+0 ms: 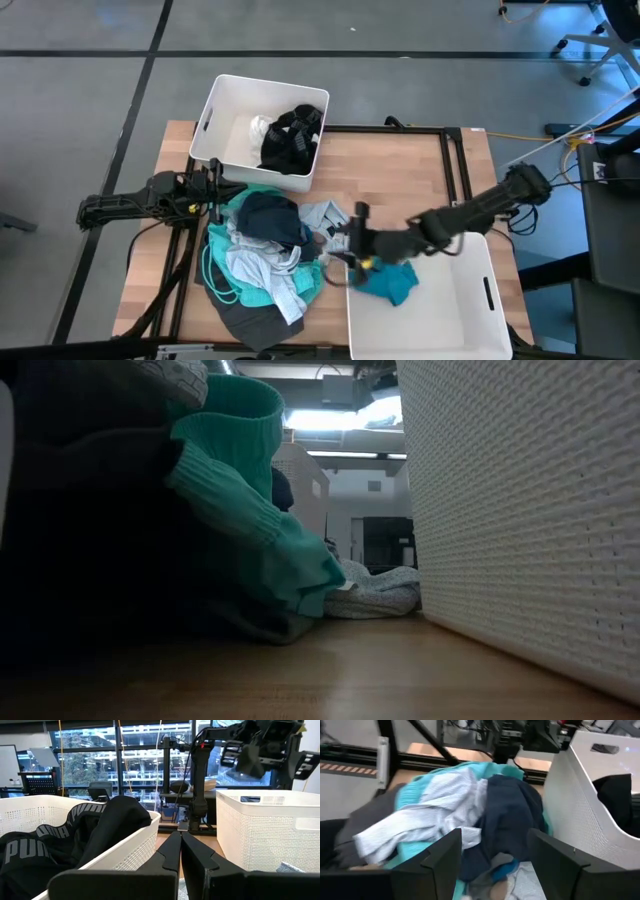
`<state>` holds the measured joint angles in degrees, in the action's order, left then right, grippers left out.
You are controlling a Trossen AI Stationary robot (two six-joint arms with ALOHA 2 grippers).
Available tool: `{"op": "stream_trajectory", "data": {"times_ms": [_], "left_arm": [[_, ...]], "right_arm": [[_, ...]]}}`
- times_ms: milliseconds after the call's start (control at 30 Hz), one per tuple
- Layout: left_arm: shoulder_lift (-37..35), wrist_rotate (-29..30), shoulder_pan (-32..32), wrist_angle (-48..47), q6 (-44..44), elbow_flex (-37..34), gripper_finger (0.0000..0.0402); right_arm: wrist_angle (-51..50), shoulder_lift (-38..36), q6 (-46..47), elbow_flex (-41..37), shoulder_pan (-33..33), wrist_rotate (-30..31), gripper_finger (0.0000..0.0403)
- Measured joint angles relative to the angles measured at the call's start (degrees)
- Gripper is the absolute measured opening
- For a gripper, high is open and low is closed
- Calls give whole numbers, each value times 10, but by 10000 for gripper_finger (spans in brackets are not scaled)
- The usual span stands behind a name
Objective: Sort clothes
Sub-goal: Put the dark blue underwear into the bottom white bin
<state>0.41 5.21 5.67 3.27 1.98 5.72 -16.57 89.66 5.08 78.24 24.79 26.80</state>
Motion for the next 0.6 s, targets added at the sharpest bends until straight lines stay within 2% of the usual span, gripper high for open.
{"op": "stream_trajectory", "data": {"times_ms": [300, 600], "left_arm": [[0, 0, 0, 0, 2, 0, 4], [0, 0, 0, 0, 2, 0, 4]], "right_arm": [[137, 94, -6, 0, -83, -95, 225], [255, 175, -5, 0, -125, -146, 225]]}}
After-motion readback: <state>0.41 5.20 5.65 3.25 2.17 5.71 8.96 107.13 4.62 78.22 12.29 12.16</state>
